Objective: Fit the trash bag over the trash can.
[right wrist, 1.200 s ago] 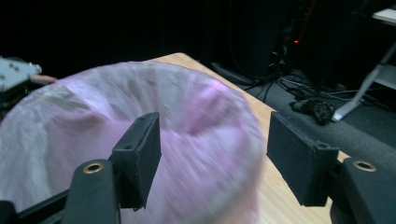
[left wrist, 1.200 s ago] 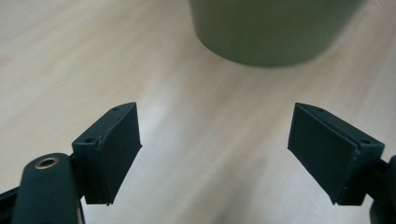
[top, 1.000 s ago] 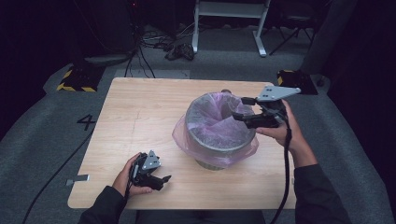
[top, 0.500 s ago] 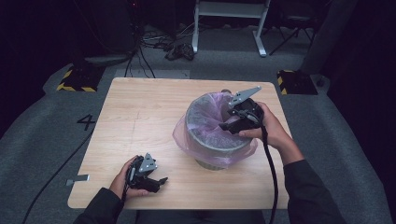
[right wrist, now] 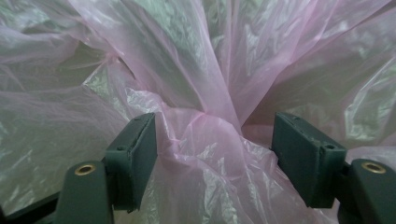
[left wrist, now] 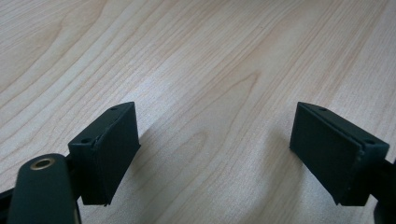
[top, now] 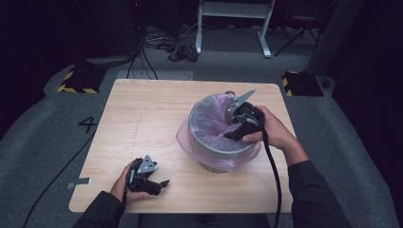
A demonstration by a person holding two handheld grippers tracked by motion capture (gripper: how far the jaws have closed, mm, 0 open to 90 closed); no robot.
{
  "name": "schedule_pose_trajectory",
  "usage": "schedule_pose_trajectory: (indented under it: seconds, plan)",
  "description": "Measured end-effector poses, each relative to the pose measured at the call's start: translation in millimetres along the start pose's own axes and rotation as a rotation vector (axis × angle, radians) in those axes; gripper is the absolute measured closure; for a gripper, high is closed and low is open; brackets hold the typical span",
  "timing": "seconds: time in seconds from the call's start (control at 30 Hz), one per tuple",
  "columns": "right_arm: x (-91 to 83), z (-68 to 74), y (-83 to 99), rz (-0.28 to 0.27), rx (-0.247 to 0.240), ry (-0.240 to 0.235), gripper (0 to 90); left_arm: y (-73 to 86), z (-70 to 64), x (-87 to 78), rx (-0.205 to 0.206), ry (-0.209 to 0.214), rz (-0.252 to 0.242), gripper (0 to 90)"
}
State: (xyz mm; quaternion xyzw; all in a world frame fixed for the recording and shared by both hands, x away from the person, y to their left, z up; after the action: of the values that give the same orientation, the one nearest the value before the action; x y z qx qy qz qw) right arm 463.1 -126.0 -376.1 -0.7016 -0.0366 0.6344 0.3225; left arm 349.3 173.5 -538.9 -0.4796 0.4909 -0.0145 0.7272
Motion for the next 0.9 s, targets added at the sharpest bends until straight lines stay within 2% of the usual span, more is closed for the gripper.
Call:
schedule_pose_trajectory:
  seconds: [0.07,0.17,0.27,0.37,0.47,0.53,0.63,0.7,0.8,0.83,0.9]
  plan:
    - [1.0,-0.3,0.3,0.024,0.003,-0.004,30.3,0.0,0.0,0.0,0.0,0.0,0.0,15.3]
    - [1.9,-0.5,-0.3,0.032,0.005,-0.008,28.9,0.0,0.1,0.0,0.0,0.0,0.0,15.3]
    - [0.7,0.0,-0.2,0.014,0.001,-0.005,27.4,0.0,0.1,0.0,0.0,0.0,0.001,15.2]
    - [-2.1,0.0,-0.2,-0.029,-0.003,0.008,25.1,0.0,0.1,0.0,0.0,0.0,0.0,15.2]
    - [-6.2,1.2,0.9,-0.078,0.003,0.012,24.1,0.1,-0.1,0.0,-0.002,-0.001,0.0,15.2]
    - [-11.3,0.5,1.3,-0.124,0.005,0.034,23.5,0.1,-0.1,0.0,-0.003,-0.002,0.0,15.3]
    - [-23.0,-1.1,1.5,-0.217,0.032,0.055,22.2,0.2,-0.3,-0.1,-0.005,-0.003,0.0,15.3]
    - [-32.9,-0.1,2.4,-0.286,0.022,0.072,21.6,0.3,-0.4,-0.2,-0.006,-0.004,0.0,15.3]
    - [-45.6,1.0,5.2,-0.352,0.03,0.107,21.2,0.3,-0.3,-0.3,-0.006,-0.006,-0.001,15.3]
    - [-50.0,1.6,7.3,-0.375,0.036,0.105,21.3,0.3,-0.3,-0.3,-0.005,-0.006,-0.001,15.3]
    - [-59.2,3.3,13.6,-0.402,0.038,0.123,21.4,0.3,-0.4,-0.3,-0.006,-0.006,-0.001,15.3]
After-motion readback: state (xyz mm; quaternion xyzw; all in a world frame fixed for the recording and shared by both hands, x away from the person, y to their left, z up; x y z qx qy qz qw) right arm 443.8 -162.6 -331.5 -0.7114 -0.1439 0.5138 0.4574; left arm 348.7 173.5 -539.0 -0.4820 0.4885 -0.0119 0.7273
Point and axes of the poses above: each handheld gripper's, and its own axes: x roughly forward along the jaws, y roughly out of its underside, z roughly to its left, the point moved 5 cm from there along x, roughly forward along the jaws, and after that the axes turned 5 degrees about -y, right-handed, at the moved point
